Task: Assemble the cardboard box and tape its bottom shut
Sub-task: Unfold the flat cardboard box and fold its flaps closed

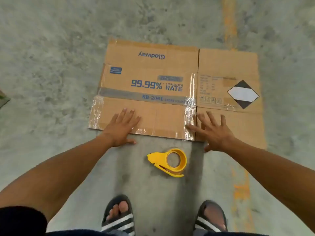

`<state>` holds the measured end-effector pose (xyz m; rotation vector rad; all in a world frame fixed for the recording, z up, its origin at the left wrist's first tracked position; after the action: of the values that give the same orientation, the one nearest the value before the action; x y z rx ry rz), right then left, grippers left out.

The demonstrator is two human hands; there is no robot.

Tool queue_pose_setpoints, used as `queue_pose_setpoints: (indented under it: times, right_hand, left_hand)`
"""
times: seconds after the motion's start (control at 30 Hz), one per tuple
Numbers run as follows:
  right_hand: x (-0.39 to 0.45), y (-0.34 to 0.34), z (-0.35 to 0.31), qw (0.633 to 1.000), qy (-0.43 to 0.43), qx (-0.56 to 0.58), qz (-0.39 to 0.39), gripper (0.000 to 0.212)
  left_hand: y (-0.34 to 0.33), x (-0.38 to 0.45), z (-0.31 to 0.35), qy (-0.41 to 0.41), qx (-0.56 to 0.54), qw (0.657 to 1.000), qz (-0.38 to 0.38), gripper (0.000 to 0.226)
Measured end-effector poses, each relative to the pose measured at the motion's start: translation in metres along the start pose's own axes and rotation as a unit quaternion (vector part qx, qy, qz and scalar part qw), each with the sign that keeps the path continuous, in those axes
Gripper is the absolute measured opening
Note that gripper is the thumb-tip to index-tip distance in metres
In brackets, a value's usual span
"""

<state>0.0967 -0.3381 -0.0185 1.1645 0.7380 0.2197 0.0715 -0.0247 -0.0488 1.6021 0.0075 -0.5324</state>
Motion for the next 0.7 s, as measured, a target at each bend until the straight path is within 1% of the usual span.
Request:
queue_pose_setpoints:
  times: [0.03, 0.1, 0.17, 0.23, 0.27, 0.4, 0.47, 0.53, 0.6, 0.63, 0.67, 0.7]
  right_hand:
    - [0.001, -0.007, 0.002, 1.000, 0.006, -0.013, -0.010, 0.124]
    - [0.003, -0.014, 0.007, 1.000, 0.011, -0.024, -0.015, 0.127]
    - [0.006, -0.021, 0.009, 0.999, 0.032, -0.016, -0.011, 0.123]
    - [0.007, -0.020, 0.006, 0.998, 0.055, -0.011, -0.020, 0.114]
    - [0.006, -0.018, 0.005, 0.998, 0.052, -0.009, -0.029, 0.109]
    - [0.005, 0.004, 0.012, 0.999, 0.037, 0.015, -0.003, 0.097]
    - [0.005, 0.016, 0.026, 0.998, 0.013, 0.061, 0.002, 0.091]
    - [0.006, 0.031, 0.039, 0.995, 0.002, 0.102, 0.017, 0.084]
    - [0.011, 0.049, 0.050, 0.990, -0.008, 0.137, 0.035, 0.078]
    - [0.013, 0.057, 0.056, 0.987, -0.018, 0.154, 0.039, 0.076]
    - [0.013, 0.066, 0.061, 0.985, -0.030, 0.163, 0.043, 0.075]
    - [0.015, 0.075, 0.068, 0.983, -0.040, 0.171, 0.051, 0.075]
  left_hand:
    - [-0.004, 0.003, -0.001, -0.025, 0.023, 0.999, 0.004, 0.107]
    - [-0.007, 0.007, -0.007, -0.061, 0.063, 0.996, -0.004, 0.109]
    - [-0.005, 0.015, -0.016, -0.077, 0.080, 0.994, -0.013, 0.110]
    - [-0.001, 0.021, -0.017, -0.091, 0.089, 0.992, -0.025, 0.104]
    - [0.002, 0.022, -0.018, -0.091, 0.094, 0.991, -0.034, 0.099]
    - [0.023, 0.020, -0.023, -0.099, 0.069, 0.993, -0.018, 0.082]
    - [0.041, 0.019, -0.034, -0.087, 0.019, 0.996, 0.032, 0.072]
    - [0.064, 0.016, -0.052, -0.036, -0.022, 0.993, 0.111, 0.066]
    - [0.083, 0.011, -0.077, 0.049, -0.016, 0.982, 0.180, 0.072]
    - [0.092, 0.007, -0.088, 0.103, -0.014, 0.972, 0.213, 0.078]
    - [0.099, 0.001, -0.099, 0.163, -0.030, 0.954, 0.251, 0.087]
    - [0.108, -0.007, -0.108, 0.221, -0.073, 0.926, 0.296, 0.098]
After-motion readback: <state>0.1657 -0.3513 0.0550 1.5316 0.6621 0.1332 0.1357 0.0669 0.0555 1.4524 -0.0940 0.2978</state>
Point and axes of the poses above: each hand's wrist, its own x-axis towards the middle knuckle, its own y-axis out of the back of the hand, z = x × y, the point moved 9 cm from there along x, towards the middle knuckle, and after that the axes turned 13 degrees about z, right-handed, at the moved point
